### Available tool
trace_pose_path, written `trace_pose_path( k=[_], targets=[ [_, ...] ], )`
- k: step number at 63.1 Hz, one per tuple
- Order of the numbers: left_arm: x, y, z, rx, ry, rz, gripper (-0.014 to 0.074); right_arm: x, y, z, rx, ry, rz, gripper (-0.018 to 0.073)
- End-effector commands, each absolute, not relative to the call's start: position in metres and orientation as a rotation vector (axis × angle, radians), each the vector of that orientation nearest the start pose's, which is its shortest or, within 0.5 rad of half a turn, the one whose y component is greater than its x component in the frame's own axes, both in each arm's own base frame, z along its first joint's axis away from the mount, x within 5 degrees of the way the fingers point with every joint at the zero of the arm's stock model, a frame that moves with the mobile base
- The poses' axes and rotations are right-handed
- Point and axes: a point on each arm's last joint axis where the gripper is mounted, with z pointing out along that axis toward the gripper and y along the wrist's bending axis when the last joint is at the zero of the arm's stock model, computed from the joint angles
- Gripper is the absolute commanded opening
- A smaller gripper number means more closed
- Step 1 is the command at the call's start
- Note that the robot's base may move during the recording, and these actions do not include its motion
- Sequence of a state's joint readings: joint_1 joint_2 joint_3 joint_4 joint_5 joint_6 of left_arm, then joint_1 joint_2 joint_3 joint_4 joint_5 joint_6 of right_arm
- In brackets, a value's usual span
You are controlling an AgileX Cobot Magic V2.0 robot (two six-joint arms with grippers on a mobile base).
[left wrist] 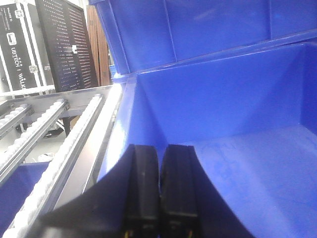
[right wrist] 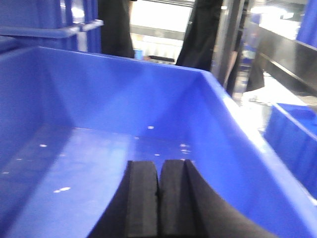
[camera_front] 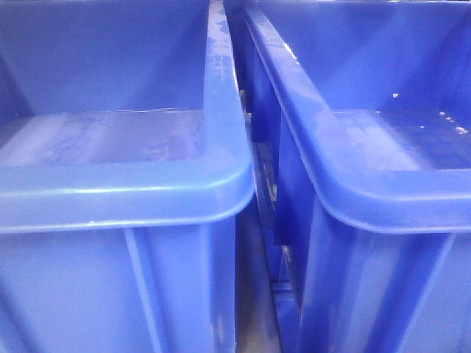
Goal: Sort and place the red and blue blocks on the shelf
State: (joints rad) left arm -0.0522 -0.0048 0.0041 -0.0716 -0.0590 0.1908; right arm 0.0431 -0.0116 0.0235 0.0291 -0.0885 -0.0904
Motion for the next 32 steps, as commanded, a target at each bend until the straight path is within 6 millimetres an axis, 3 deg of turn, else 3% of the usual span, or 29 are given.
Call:
trace_pose_path(
  k=[1, 32],
  targets=[
    [0.0556, -0.0023, 0.2061, 0.109, 1.426, 0.051, 0.0084, 0.0545, 0.0020, 0.2183, -0.070, 1.341, -0.018, 0.0052],
    [0.0556, -0.0023, 0.2061, 0.109, 1.426, 0.051, 0.0084, 0.0546, 0.0012, 0.2182, -0.018, 1.345, 0.031, 0.0052]
  ],
)
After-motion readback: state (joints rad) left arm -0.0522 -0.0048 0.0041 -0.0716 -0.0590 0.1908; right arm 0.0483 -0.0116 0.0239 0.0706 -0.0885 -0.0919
